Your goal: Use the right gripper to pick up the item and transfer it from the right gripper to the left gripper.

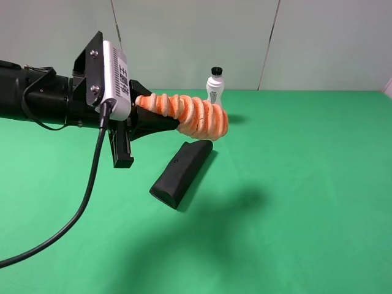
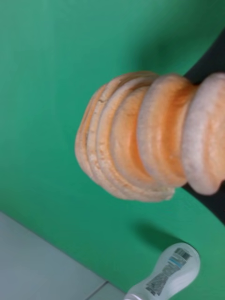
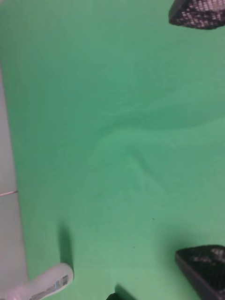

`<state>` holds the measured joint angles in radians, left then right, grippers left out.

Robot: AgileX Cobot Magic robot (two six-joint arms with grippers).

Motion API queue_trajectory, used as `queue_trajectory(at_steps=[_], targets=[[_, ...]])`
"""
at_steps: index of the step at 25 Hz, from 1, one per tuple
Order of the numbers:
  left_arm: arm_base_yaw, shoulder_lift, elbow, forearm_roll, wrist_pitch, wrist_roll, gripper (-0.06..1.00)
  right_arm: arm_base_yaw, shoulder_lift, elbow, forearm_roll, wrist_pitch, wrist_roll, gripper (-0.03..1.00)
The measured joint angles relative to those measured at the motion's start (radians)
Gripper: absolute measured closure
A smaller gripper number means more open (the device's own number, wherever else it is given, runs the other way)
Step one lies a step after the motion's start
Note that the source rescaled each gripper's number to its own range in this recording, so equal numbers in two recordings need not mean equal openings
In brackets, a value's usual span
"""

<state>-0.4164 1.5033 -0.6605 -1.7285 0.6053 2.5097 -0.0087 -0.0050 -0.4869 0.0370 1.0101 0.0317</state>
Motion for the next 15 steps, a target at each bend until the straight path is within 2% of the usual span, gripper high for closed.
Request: queue_trajectory(at_steps=[5,9,15], targets=[[0.0,0.0,0.0,0.01,-0.016,-0.047,0.94,0.0,0.0,0.0,0.0,0.0,-0.001,-0.03],[0.002,0.0,-0.001,0.112,-0.063,-0.212,0.94,0.0,0.0,0.0,0.0,0.0,-0.001,-0.03],[0.059,-0.028,-0.008,0.247,-0.137,-0.447,0.94,0.0,0.0,0.0,0.0,0.0,-0.001,-0.03]])
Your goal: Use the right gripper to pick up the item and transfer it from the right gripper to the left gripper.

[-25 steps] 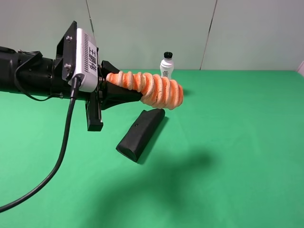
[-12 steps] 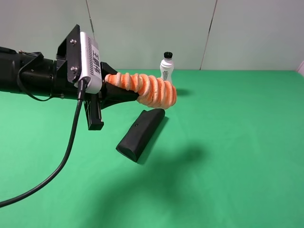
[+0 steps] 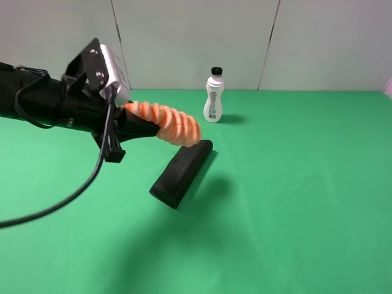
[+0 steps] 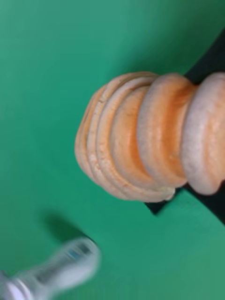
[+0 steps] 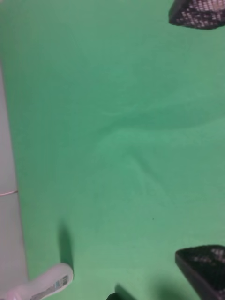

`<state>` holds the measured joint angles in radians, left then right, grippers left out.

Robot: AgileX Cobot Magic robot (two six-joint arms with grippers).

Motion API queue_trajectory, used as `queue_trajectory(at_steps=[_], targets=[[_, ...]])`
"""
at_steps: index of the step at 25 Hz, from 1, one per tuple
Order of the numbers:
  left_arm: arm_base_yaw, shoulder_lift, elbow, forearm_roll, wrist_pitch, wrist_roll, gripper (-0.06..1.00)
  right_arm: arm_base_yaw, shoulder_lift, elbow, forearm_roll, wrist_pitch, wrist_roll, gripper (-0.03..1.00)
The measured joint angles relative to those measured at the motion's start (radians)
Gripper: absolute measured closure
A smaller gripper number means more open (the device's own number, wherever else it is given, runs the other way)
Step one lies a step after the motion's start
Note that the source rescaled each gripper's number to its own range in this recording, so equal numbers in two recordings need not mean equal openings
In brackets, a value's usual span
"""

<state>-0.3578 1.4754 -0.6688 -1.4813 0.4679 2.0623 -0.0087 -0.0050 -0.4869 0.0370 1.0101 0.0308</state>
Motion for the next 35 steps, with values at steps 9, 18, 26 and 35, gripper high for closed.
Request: queue_trajectory(at_steps=[9,18,26,35], targets=[[0.068,-0.024,0.0,0.157,-0.191,-0.351,0.94,0.0,0.0,0.0,0.0,0.0,0.0,-0.03],[0.068,-0.021,0.0,0.313,-0.468,-0.661,0.94,0.0,0.0,0.0,0.0,0.002,0.0,-0.03],[0.068,0.037,0.0,0.635,-0.659,-1.124,0.94,0.0,0.0,0.0,0.0,0.002,0.0,-0.03],[0.068,0.23,-0.001,0.932,-0.931,-1.459,0.94,0.0,0.0,0.0,0.0,0.002,0.0,-0.03]])
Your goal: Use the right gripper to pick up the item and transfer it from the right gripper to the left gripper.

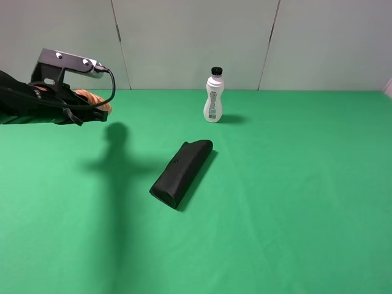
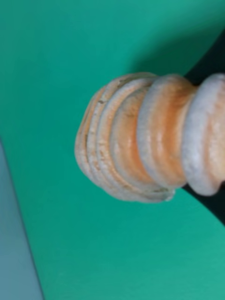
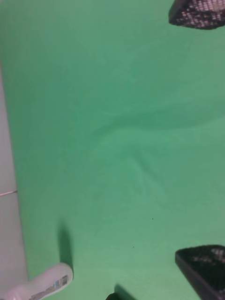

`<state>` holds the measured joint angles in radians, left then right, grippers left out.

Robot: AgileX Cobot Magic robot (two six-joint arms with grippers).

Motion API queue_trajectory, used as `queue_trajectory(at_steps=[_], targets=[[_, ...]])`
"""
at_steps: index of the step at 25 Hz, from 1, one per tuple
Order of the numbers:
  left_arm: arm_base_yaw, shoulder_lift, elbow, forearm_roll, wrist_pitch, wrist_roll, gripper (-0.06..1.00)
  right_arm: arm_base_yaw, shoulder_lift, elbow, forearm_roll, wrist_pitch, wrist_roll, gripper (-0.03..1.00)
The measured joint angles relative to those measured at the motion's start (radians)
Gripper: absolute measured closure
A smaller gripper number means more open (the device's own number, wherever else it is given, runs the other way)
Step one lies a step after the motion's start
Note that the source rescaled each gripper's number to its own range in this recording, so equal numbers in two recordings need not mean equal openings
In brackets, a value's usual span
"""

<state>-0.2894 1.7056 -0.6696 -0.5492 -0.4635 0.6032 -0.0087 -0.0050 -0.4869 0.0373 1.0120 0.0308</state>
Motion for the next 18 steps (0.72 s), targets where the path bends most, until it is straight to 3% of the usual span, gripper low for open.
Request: queue_trajectory(at_steps=[6,13,18], targets=[[0.0,0.148,-0.002,0.148,-0.245,-0.202,0.94,0.0,0.0,0.0,0.0,0.0,0.0,-0.03],[0.0,0.308,0.035,0.35,-0.509,-0.37,0.94,0.0,0.0,0.0,0.0,0.0,0.0,-0.03],[0.0,0.348,0.046,0.43,-0.553,-0.421,0.94,0.0,0.0,0.0,0.001,-0.001,0.0,-0.03]])
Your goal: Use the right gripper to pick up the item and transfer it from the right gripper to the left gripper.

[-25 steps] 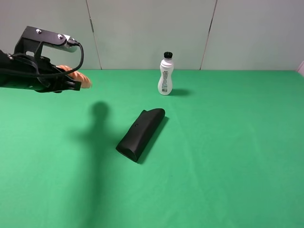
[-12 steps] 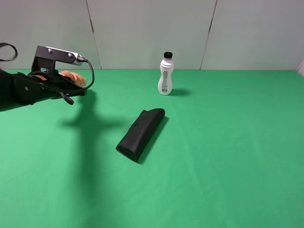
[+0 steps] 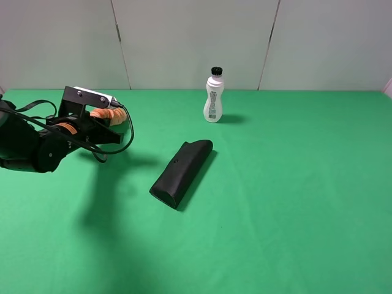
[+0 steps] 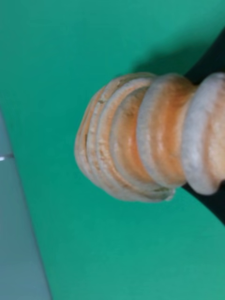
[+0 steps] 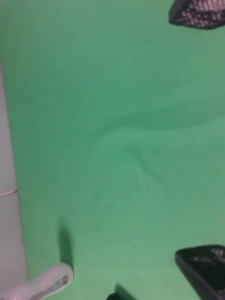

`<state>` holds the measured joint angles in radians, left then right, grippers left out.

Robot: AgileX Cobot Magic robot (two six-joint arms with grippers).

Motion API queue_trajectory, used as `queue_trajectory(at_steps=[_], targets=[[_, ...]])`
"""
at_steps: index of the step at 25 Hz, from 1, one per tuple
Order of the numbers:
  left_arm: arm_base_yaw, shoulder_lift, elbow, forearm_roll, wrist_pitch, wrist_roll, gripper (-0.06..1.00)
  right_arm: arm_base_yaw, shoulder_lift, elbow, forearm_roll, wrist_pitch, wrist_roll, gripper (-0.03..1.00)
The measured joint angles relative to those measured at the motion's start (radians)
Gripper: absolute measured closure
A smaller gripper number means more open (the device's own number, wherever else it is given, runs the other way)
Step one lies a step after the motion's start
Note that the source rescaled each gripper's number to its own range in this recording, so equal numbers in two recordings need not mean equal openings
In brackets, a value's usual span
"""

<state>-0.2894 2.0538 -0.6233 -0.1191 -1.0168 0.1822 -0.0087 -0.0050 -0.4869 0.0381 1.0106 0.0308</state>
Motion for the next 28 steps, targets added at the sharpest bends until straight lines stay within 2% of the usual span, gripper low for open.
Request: queue_trajectory(at_steps=[3,9,15,21,22,24,26,28], targets=[[0.0,0.0,0.0,0.005,-0.043,0.001,0.94,0.0,0.0,0.0,0.0,0.0,0.0,-0.03],[0.0,0.002,0.004,0.03,-0.05,-0.04,0.94,0.0,0.0,0.0,0.0,0.0,0.0,-0.03],[0.0,0.1,0.042,0.034,-0.176,-0.058,0.94,0.0,0.0,0.0,0.0,0.0,0.0,-0.03],[0.0,0.128,0.068,0.034,-0.205,-0.076,0.93,0.0,0.0,0.0,0.0,0.0,0.0,-0.03],[0.0,0.128,0.068,0.034,-0.206,-0.076,0.87,0.0,0.0,0.0,0.0,0.0,0.0,-0.03],[0.0,0.128,0.068,0.034,-0.204,-0.076,0.69,0.0,0.0,0.0,0.0,0.0,0.0,-0.03],[0.0,0.128,0.068,0.034,-0.202,-0.076,0.41,0.0,0.0,0.0,0.0,0.0,0.0,-0.03],[0.0,0.128,0.068,0.034,-0.202,-0.076,0.18,0.0,0.0,0.0,0.0,0.001,0.0,-0.03]])
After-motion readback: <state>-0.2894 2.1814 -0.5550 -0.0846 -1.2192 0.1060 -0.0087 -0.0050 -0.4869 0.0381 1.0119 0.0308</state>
